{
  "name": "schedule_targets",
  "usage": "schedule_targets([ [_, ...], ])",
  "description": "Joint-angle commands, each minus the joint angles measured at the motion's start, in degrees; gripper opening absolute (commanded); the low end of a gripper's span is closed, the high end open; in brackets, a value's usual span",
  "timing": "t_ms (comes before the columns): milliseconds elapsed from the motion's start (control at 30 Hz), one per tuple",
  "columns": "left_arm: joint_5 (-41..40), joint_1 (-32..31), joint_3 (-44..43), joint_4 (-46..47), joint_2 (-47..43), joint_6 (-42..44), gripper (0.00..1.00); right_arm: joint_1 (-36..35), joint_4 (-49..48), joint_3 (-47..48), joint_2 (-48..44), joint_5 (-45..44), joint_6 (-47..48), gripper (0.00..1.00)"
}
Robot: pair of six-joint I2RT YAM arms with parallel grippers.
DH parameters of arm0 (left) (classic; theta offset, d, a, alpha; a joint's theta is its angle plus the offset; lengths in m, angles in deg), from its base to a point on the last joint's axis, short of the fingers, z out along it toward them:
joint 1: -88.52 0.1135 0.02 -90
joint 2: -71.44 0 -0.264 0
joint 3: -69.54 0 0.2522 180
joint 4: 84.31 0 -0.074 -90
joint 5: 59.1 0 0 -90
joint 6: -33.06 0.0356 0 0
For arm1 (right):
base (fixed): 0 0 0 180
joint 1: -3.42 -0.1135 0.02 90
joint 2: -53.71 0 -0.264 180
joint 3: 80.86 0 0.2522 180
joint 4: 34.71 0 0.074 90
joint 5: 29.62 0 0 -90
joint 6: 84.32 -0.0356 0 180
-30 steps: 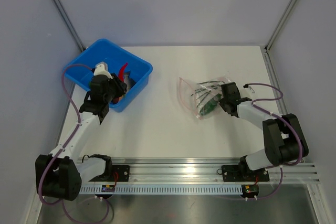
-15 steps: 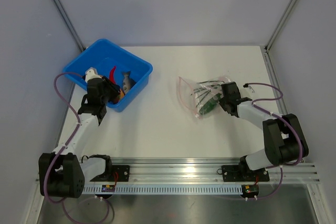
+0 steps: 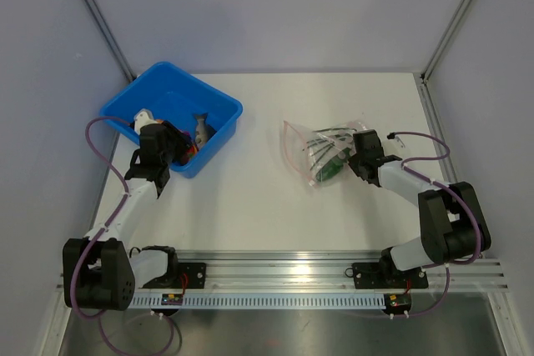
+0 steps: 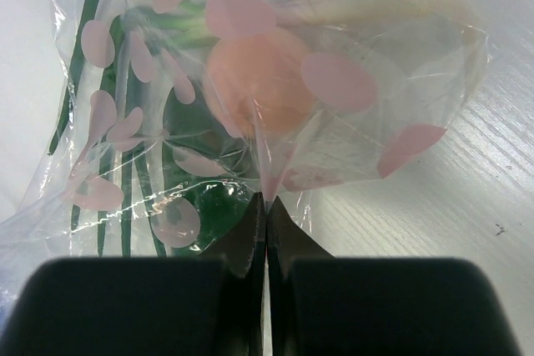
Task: Open the zip-top bag and remove the fake food
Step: Place the fake vegetable in the bin.
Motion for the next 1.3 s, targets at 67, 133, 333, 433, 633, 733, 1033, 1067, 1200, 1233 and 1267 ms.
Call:
schedule_targets([
  [67, -0.7, 0.4, -0.1, 3.7, -0.3, 0.4, 0.62, 0.5, -1.7, 0.0, -2.2, -0.3, 0.6, 0.00],
  [133, -1.2, 0.4, -0.5, 2.9, -0.6, 0.1, 0.73, 0.5, -1.7, 0.1, -2.2, -0.3, 0.8, 0.00],
  [333, -3.5, 0.4, -0.1, 0.8, -2.3, -1.2, 0.88, 0.6, -1.7, 0.1, -2.3, 0.1, 0.7, 0.00],
  [433, -4.8, 0.4, -1.1, -2.3, -2.8, -2.2, 0.96, 0.5, -1.6, 0.0, -2.5, 0.2, 0.8, 0.00],
  [633, -5.3, 0.4, -1.9, -4.4, -4.1, -2.9, 0.99, 0.5, -2.0, 0.0, -2.4, 0.5, 0.8, 0.00],
  [733, -5.1, 0.3, -1.8, -4.8, -5.2, -2.9, 0.99, 0.5, -1.9, 0.1, -2.4, 0.7, 1.0, 0.00],
  [1033, -6.9, -3.4, -0.2, -2.8, -10.9, -0.9, 0.99, 0.6, -2.0, 0.4, -2.4, 1.0, 1.6, 0.00],
  [1067, -6.7, -4.5, -0.2, -2.7, -11.3, -0.4, 0.99, 0.5, -2.0, 0.6, -2.2, 1.2, 1.8, 0.00],
  [1200, -10.4, -10.9, 0.0, -1.2, -14.3, 2.6, 0.99, 0.5, -2.0, 0.7, -2.1, 1.6, 1.9, 0.00],
  [1233, -12.4, -12.3, -0.2, -1.1, -15.0, 3.2, 0.99, 0.5, -2.0, 0.7, -2.3, 1.4, 1.9, 0.00],
  [1267, -13.0, -14.8, -0.4, -1.1, -15.3, 4.5, 0.99, 0.5, -2.0, 0.7, -2.3, 1.4, 2.0, 0.00],
])
